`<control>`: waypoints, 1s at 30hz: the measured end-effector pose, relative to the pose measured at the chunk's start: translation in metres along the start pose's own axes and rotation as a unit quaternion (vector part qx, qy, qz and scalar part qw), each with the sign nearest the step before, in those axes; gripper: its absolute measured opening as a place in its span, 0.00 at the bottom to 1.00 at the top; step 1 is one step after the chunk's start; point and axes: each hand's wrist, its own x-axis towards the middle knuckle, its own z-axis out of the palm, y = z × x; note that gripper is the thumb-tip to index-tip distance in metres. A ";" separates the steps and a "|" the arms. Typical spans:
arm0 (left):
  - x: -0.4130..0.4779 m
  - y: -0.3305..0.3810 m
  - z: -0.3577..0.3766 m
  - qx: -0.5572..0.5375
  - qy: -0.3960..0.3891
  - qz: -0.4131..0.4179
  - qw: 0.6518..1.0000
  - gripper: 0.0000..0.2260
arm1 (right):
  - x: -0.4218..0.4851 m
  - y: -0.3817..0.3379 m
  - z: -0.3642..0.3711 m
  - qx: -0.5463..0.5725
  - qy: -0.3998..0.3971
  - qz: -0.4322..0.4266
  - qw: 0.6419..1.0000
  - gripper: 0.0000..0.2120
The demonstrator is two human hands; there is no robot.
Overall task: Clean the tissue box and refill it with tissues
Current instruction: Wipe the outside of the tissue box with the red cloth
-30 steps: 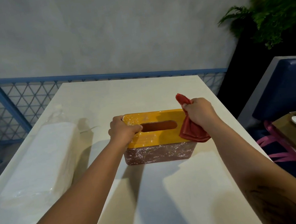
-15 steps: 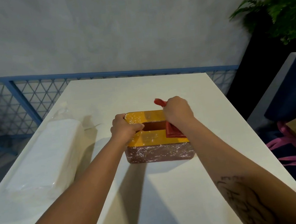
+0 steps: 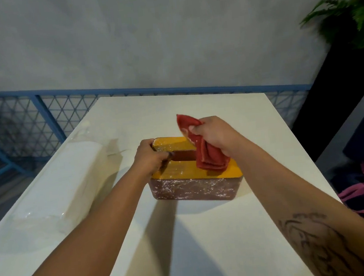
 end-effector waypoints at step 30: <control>-0.006 0.012 -0.001 0.024 -0.001 -0.070 0.997 0.34 | -0.001 -0.022 0.035 -0.067 0.008 0.052 0.996 0.10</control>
